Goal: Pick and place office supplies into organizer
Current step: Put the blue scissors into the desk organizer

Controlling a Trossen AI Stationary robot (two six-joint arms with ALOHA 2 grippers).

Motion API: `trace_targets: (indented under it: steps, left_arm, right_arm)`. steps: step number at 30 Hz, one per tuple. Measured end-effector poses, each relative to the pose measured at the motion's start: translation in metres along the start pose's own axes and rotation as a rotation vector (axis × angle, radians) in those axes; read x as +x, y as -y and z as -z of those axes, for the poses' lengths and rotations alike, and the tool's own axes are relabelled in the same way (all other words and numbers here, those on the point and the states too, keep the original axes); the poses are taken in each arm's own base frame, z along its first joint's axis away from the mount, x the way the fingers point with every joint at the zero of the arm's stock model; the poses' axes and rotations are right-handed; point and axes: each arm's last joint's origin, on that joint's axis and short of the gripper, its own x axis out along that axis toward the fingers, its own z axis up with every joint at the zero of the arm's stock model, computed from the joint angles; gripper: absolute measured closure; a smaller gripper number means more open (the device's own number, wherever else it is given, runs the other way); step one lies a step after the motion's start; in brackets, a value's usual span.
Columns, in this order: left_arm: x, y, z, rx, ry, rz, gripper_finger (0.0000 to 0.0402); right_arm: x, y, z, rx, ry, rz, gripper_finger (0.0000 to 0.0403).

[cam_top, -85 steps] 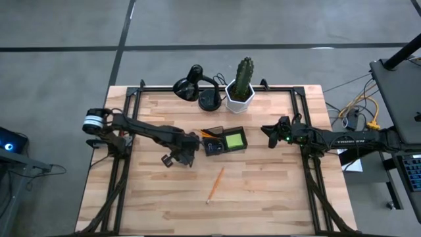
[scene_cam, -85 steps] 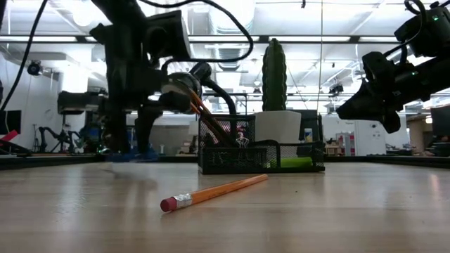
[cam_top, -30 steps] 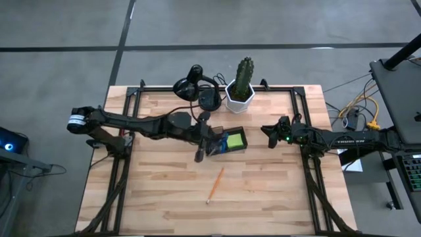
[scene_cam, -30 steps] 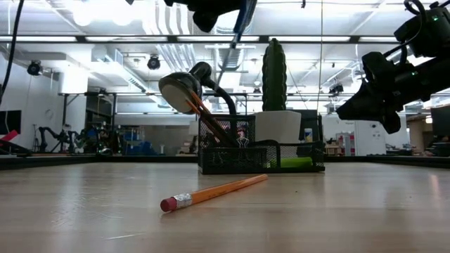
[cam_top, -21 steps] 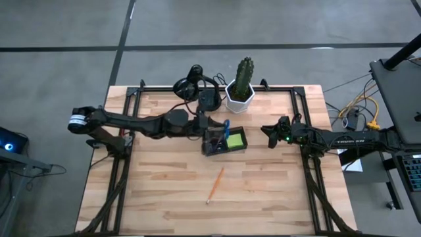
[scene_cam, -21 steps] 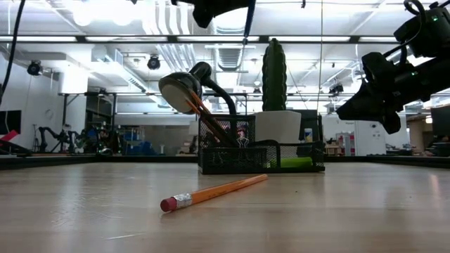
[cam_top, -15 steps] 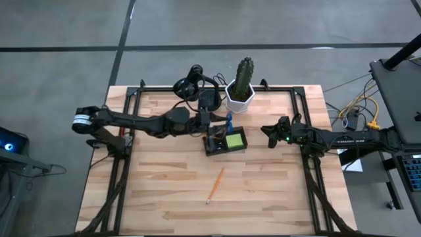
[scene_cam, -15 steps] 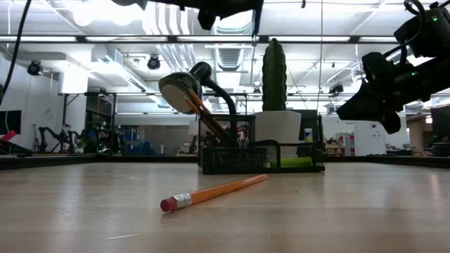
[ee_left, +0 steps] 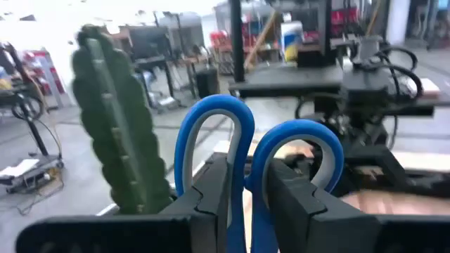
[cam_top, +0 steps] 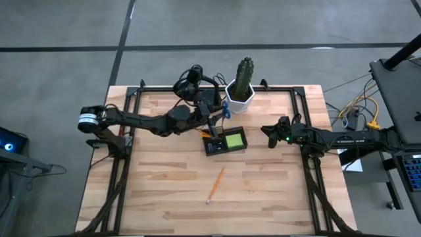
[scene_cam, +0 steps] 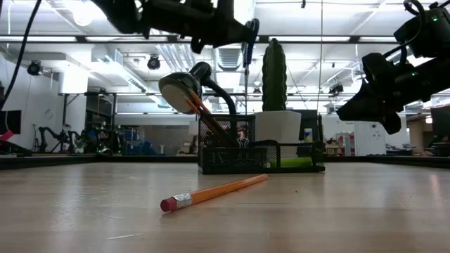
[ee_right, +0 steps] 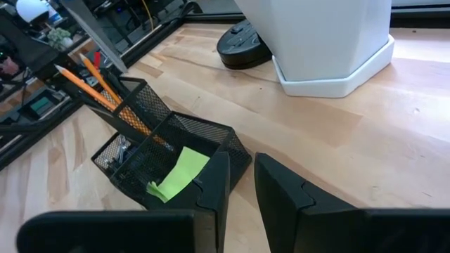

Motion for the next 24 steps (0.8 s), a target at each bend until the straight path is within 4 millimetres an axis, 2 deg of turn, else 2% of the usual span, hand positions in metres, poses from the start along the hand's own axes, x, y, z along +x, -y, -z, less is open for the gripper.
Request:
trace_targets:
  steps: [6, 13, 24]
  left_arm:
    - [-0.012, -0.003, 0.025, -0.007, 0.020, -0.007, 0.0343]
    - [-0.017, -0.004, 0.035, -0.045, 0.008, -0.007, 0.0343]
    - [-0.012, -0.003, 0.064, -0.080, 0.000, -0.022, 0.0343]
  right_arm:
    - [0.001, 0.001, 0.001, -0.004, -0.011, 0.008, 0.0344]
    - [0.001, 0.002, 0.003, -0.011, -0.028, 0.021, 0.0344]
    - [0.001, 0.002, 0.003, 0.014, -0.027, 0.022, 0.0344]
